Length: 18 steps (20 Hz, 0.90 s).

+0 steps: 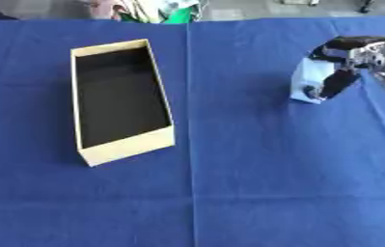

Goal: Pick up objects on the table and place them in the box.

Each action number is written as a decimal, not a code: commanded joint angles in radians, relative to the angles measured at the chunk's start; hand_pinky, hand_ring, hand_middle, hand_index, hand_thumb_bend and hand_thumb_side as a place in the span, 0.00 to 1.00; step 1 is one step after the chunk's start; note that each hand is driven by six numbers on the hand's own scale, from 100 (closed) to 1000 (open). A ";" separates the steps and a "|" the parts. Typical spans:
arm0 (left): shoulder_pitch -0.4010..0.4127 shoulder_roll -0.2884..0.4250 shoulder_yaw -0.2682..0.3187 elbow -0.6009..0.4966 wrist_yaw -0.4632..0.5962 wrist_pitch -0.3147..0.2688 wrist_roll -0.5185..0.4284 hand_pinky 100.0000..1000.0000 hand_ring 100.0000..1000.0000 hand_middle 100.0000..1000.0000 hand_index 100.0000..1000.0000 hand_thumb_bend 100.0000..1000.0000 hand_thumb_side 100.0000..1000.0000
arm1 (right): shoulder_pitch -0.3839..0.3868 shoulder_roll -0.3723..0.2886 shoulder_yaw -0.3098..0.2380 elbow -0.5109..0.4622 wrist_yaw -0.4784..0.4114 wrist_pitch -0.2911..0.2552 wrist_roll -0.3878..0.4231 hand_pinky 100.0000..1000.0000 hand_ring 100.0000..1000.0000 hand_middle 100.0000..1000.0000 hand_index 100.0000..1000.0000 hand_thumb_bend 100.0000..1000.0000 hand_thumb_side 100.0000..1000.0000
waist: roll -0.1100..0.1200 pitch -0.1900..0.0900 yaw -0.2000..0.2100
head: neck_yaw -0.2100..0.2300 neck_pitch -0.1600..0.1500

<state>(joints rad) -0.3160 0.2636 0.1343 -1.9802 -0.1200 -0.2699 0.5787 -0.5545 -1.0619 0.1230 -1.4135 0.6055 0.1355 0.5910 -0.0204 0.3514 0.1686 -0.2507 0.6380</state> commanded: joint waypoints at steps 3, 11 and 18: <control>-0.005 0.015 0.006 -0.020 0.000 -0.002 -0.001 0.42 0.66 0.60 0.70 0.00 0.67 | -0.020 -0.078 -0.070 -0.123 -0.081 0.036 -0.078 0.61 0.65 0.35 0.45 0.00 0.30 | 0.003 -0.011 -0.002 | 0.004 0.001; -0.009 0.019 0.004 -0.020 -0.001 -0.004 0.001 0.42 0.66 0.60 0.70 0.00 0.67 | -0.066 -0.122 -0.100 -0.424 -0.213 0.084 -0.177 0.59 0.62 0.34 0.44 0.00 0.30 | -0.003 -0.020 0.001 | 0.011 0.005; -0.015 0.024 -0.002 -0.020 0.003 -0.005 -0.004 0.42 0.66 0.60 0.70 0.00 0.67 | -0.202 -0.091 -0.009 -0.572 -0.251 0.147 -0.098 0.57 0.60 0.35 0.44 0.00 0.28 | -0.010 -0.030 0.016 | 0.016 0.000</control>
<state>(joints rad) -0.3194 0.2646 0.1336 -1.9802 -0.1187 -0.2718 0.5783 -0.7390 -1.1343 0.1081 -1.9557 0.3666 0.2727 0.4770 -0.0210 0.3504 0.1848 -0.2369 0.6402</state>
